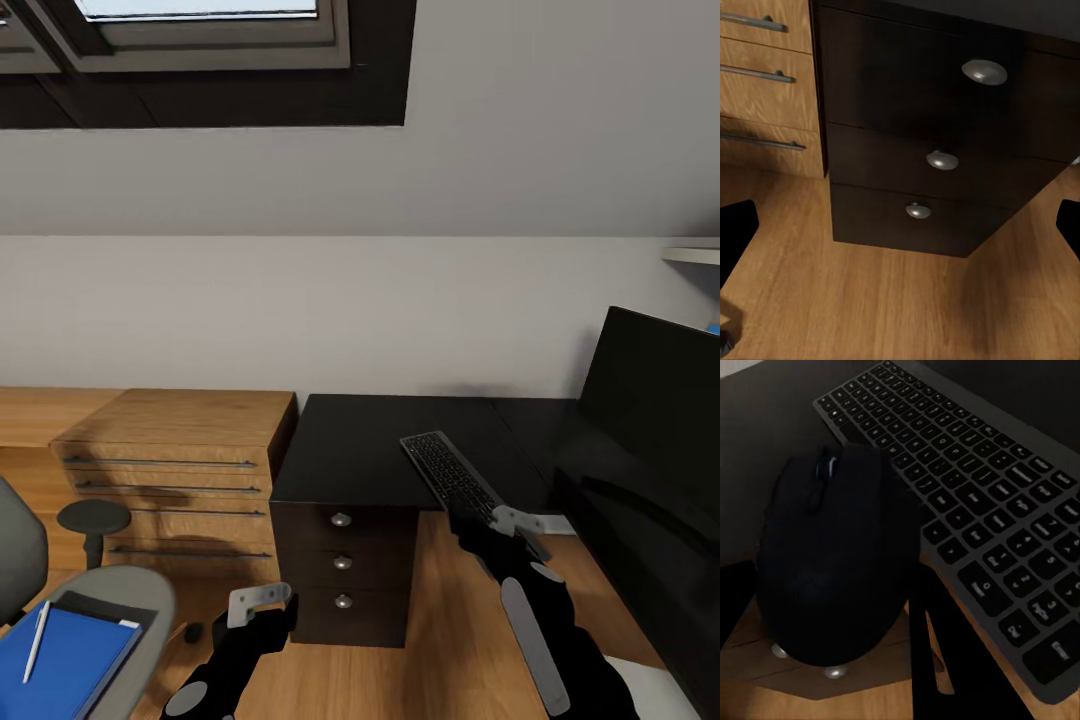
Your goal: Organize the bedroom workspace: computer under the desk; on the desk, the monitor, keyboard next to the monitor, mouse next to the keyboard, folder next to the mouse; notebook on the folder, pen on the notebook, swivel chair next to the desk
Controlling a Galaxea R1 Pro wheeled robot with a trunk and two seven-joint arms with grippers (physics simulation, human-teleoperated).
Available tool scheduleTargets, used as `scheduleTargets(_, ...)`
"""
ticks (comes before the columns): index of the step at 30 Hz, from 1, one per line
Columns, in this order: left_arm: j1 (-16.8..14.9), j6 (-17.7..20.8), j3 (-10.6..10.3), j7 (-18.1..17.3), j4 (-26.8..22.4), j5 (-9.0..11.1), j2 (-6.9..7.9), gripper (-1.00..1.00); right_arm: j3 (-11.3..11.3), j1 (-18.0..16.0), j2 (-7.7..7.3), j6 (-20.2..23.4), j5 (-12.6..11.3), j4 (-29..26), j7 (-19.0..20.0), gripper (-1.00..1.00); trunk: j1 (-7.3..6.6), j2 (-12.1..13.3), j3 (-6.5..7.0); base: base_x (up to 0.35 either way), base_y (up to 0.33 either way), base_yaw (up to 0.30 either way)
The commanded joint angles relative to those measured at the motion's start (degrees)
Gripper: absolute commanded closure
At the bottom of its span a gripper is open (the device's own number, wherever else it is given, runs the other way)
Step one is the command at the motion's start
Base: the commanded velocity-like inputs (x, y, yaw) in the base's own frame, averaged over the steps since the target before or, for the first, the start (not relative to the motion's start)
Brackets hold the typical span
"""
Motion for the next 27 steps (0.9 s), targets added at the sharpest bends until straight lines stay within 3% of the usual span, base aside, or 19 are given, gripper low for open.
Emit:
scheduleTargets(1, 0.0, 0.2, -0.1, 0.5, -0.1, 0.6, 0.01, -1.0, 0.1, 0.0, 0.02, 0.1, -0.7, -0.1, -0.6, 1.0, 0.0, 0.0, -0.05, 0.0, 0.0, 0.085)
scheduleTargets(27, 0.0, 0.2, -0.1, 0.5, -0.1, 0.5, 0.01, -1.0, 0.4, 0.0, 0.07, 0.1, -0.7, -0.1, -0.6, 1.0, 0.0, 0.0, -0.05, 0.0, 0.0, 0.272)
